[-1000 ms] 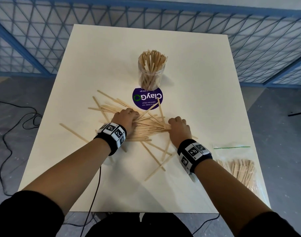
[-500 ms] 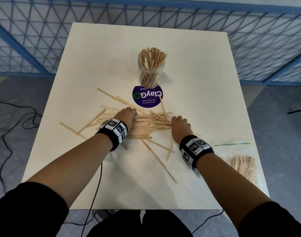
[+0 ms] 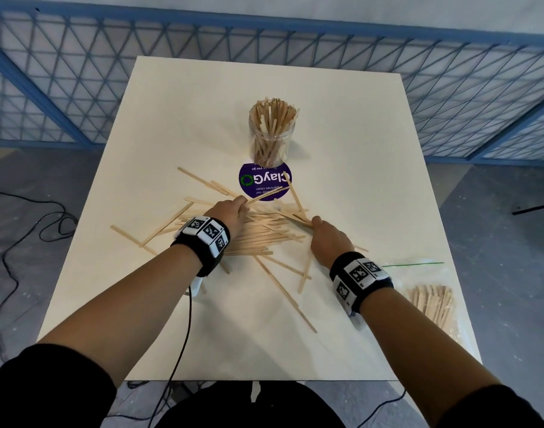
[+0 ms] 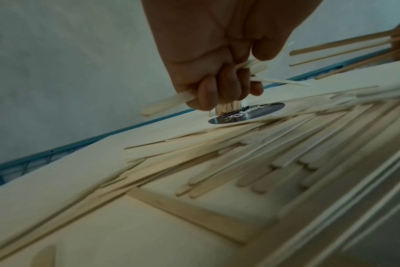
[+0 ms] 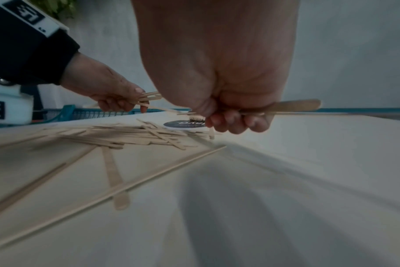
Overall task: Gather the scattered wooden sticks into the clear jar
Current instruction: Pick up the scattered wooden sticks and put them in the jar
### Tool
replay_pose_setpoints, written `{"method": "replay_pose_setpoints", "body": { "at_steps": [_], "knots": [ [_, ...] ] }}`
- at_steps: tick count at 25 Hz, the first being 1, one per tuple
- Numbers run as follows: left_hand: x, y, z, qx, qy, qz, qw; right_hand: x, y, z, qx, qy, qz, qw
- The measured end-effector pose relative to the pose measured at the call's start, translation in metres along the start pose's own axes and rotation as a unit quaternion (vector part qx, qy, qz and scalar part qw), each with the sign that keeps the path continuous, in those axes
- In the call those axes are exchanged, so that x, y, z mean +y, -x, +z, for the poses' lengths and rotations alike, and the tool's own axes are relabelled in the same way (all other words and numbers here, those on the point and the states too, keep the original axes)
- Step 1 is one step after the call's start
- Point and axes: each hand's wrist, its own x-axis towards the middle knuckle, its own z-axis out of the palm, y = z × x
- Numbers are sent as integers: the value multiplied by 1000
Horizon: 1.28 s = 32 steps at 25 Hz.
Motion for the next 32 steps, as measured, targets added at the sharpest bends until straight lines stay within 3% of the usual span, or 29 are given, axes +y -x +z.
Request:
{"method": "replay_pose_setpoints", "body": {
  "at_steps": [6,8,12,15,18,21,25,27,32],
  "knots": [
    [10,-5,-6,52,115,-54,991,3,8,-8,43,-92,61,993],
    [25,-7,-17,64,215,-66,972,3,7,-18,72,-152,70,983],
    [53,-21,-46,49,458,-83,884,-4,-11,-43,127,-285,54,949],
    [72,-33,-69,52,606,-74,790,-17,-29,-69,166,-369,19,914],
    [86,-51,-98,99,693,-68,711,-37,-53,-105,154,-472,-18,868],
    [90,-71,-121,137,734,-43,664,-56,-74,-143,122,-565,-33,815],
    [91,-97,-135,189,708,-9,681,-75,-100,-183,104,-650,-61,750],
    [89,-110,-133,209,682,7,700,-82,-115,-192,107,-665,-75,735],
    [79,-130,-107,188,521,-9,833,-97,-139,-192,100,-692,-92,709]
  ]
}}
